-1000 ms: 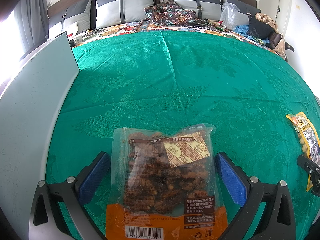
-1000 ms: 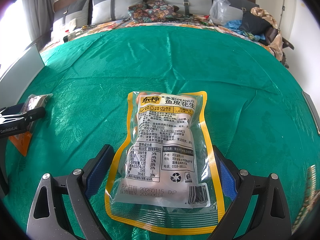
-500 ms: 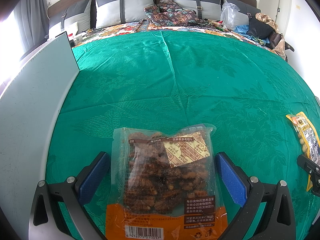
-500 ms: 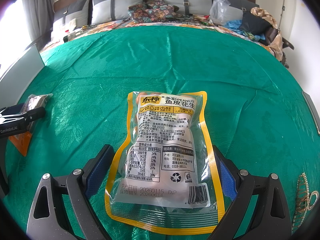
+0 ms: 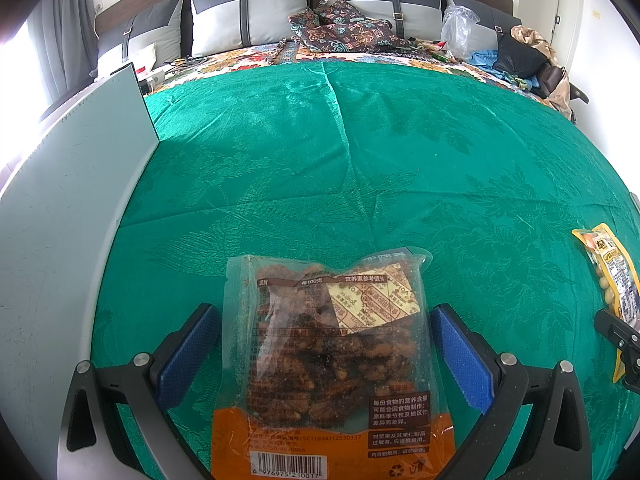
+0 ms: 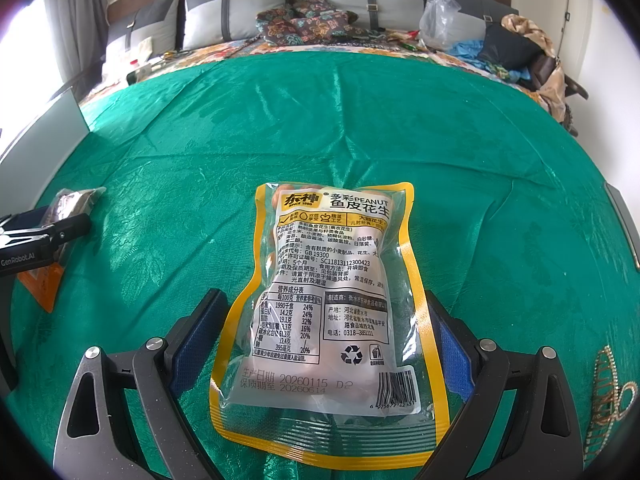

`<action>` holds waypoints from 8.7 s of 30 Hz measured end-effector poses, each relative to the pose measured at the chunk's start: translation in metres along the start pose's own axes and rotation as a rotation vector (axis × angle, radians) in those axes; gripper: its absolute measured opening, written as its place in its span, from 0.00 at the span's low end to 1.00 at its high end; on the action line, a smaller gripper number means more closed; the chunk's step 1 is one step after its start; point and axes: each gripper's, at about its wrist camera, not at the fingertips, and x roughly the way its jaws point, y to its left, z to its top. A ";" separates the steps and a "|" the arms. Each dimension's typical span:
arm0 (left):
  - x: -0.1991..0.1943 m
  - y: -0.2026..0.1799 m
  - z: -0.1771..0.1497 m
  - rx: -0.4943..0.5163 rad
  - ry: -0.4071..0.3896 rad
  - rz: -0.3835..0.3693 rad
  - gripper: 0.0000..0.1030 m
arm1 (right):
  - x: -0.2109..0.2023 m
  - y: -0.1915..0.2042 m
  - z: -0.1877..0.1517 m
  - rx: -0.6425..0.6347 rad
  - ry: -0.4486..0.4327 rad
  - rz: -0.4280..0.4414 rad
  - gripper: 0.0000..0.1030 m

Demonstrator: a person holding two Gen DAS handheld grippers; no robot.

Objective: Organize snacks

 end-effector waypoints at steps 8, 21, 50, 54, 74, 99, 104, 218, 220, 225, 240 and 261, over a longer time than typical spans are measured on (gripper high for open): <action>0.000 0.000 0.000 0.000 0.000 0.000 1.00 | 0.000 0.001 0.000 0.000 0.000 0.000 0.93; 0.000 0.000 0.000 0.000 0.000 0.000 1.00 | 0.000 0.000 0.000 0.000 0.000 0.000 0.93; 0.000 0.000 0.000 0.001 0.000 0.000 1.00 | 0.000 0.001 0.000 0.000 0.000 0.000 0.93; 0.000 0.000 0.000 0.001 0.000 0.000 1.00 | 0.000 0.000 0.000 0.000 0.000 0.000 0.93; 0.000 0.000 0.000 0.001 0.000 0.000 1.00 | 0.000 0.000 0.000 0.000 0.000 0.000 0.93; 0.000 0.000 0.000 0.002 -0.001 -0.001 1.00 | 0.000 0.000 0.000 0.000 0.000 0.000 0.93; 0.000 0.000 0.000 0.002 -0.001 -0.001 1.00 | 0.000 0.000 0.000 0.000 -0.001 0.000 0.93; 0.001 -0.001 0.000 0.007 -0.004 -0.004 1.00 | 0.000 0.000 0.000 0.000 -0.001 -0.001 0.93; 0.001 -0.001 0.000 0.007 -0.004 -0.004 1.00 | 0.000 0.000 0.000 0.000 -0.001 -0.001 0.93; 0.001 -0.001 0.000 0.007 -0.004 -0.004 1.00 | 0.000 0.000 0.000 0.000 -0.001 -0.001 0.93; -0.006 -0.007 0.000 0.086 0.243 -0.038 1.00 | 0.002 -0.007 0.015 -0.048 0.155 0.084 0.94; -0.210 0.079 -0.006 -0.232 -0.121 -0.263 0.64 | -0.084 0.010 0.062 0.163 0.246 0.474 0.55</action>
